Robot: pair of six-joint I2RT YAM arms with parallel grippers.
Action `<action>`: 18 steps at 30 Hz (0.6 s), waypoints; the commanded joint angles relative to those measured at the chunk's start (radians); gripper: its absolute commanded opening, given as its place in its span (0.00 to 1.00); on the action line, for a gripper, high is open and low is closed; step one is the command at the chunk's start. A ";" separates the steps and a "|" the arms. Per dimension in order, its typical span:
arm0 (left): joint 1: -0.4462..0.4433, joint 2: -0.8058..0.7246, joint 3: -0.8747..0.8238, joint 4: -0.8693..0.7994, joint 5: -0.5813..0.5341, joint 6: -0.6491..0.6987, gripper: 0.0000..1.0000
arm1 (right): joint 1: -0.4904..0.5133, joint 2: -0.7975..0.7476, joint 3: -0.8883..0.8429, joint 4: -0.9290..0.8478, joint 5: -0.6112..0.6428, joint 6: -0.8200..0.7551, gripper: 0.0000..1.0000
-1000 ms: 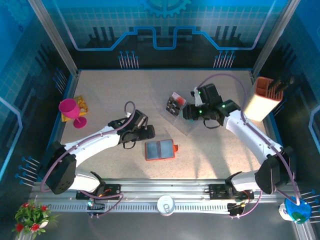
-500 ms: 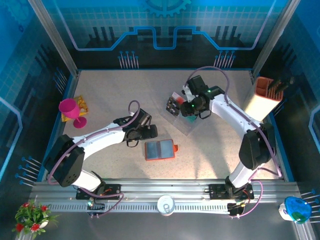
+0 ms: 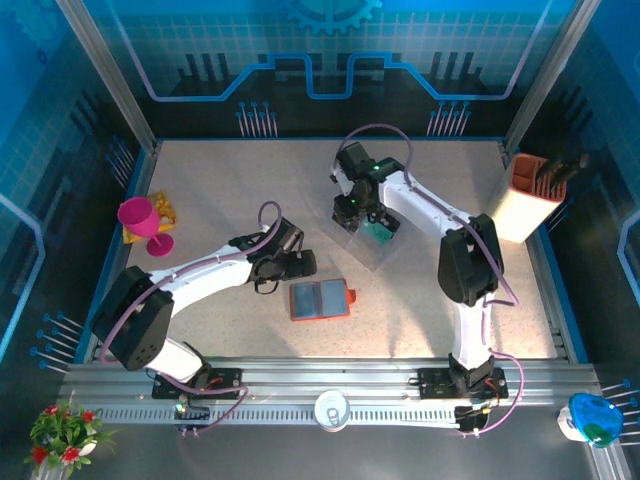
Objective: Put the credit cards into the card holder
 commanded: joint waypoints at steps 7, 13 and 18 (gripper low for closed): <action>0.035 -0.031 -0.039 0.013 0.038 0.017 0.99 | 0.022 0.135 0.152 -0.084 0.104 -0.067 0.33; 0.050 -0.031 -0.046 0.020 0.043 0.022 0.99 | 0.026 0.173 0.163 -0.089 0.113 -0.078 0.29; 0.059 -0.027 -0.052 0.025 0.048 0.023 0.99 | 0.035 0.183 0.161 -0.089 0.113 -0.080 0.21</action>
